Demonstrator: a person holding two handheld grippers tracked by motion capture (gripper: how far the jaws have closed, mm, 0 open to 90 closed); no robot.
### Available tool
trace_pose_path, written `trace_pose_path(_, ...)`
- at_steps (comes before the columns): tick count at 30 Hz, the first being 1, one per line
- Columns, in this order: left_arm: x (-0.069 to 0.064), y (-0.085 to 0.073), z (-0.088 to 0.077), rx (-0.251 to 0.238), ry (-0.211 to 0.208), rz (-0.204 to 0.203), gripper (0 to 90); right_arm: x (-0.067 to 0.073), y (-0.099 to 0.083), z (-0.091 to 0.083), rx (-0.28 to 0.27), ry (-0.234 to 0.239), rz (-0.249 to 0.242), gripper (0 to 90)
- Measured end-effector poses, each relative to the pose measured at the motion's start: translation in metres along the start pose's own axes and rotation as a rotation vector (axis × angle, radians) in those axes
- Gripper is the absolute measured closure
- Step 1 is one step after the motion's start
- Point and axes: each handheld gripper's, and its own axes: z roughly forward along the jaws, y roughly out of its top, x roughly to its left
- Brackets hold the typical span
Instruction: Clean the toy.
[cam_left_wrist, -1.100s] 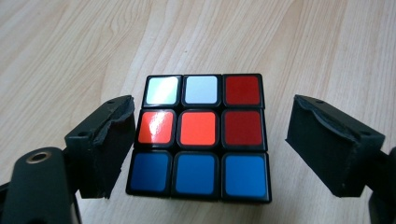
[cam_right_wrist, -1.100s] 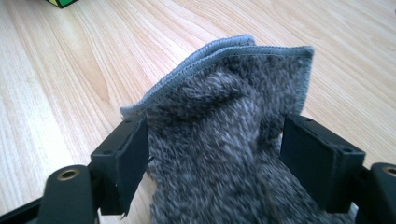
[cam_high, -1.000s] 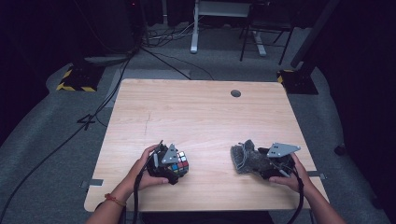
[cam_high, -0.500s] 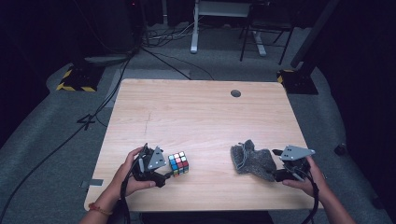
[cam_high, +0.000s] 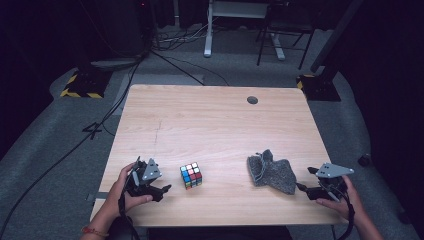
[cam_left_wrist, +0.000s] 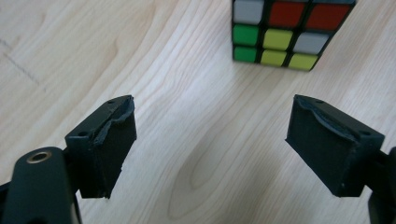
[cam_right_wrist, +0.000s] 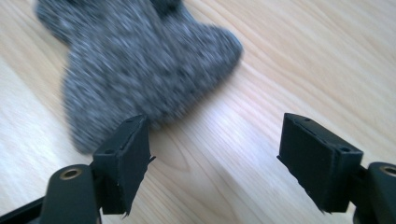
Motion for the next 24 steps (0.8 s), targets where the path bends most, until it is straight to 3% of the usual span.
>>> trace_pose_path(9, 0.009, -0.021, 0.012, 0.033, -0.020, -0.024, 16.3, -0.012, -0.029, 0.003, -0.012, -0.004, 0.118, 25.4)
trace_pose_path(14, 0.016, -0.027, 0.012, 0.012, -0.047, -0.061, 15.8, -0.018, -0.040, 0.006, -0.017, -0.009, 0.196, 23.0)
trace_pose_path(17, 0.022, -0.036, 0.014, -0.029, -0.090, -0.120, 15.6, -0.021, -0.044, 0.006, -0.037, -0.011, 0.227, 21.9)
trace_pose_path(19, 0.022, -0.040, 0.015, -0.061, -0.093, -0.123, 14.9, -0.021, -0.045, 0.007, -0.044, -0.029, 0.241, 20.6)
trace_pose_path(24, 0.022, -0.040, 0.015, -0.057, -0.079, -0.132, 14.5, -0.022, -0.045, 0.008, -0.038, -0.041, 0.254, 18.3)
